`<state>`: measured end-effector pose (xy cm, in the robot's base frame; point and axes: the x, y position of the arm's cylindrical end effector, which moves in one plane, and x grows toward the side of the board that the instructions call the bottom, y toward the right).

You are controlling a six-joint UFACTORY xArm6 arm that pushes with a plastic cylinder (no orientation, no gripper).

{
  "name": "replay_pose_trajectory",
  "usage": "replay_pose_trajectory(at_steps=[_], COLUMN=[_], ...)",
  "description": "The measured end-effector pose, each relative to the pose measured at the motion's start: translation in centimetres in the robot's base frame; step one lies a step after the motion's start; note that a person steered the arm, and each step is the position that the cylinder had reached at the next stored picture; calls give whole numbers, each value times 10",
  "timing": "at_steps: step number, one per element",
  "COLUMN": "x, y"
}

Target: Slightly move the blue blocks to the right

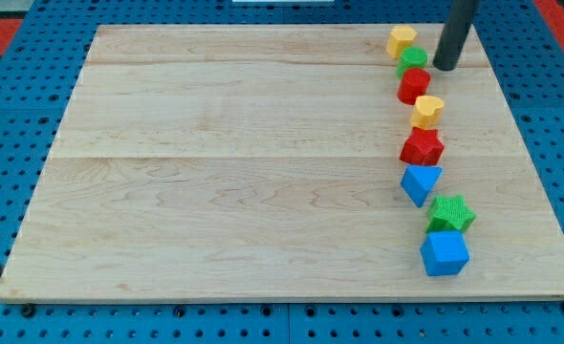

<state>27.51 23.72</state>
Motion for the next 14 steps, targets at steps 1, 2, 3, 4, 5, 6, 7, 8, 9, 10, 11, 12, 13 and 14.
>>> replay_pose_trajectory(at_steps=[1,2,3,4,5,6,7,8,9,10,11,12,13,14], x=[-47,-84,-83,-83,-55,-52,-52,-19,56,123,167,172,193,200], y=[11,-2,-50,-128,-104,-76,-83,-123,-126,-126,-126,-119,-118,-117])
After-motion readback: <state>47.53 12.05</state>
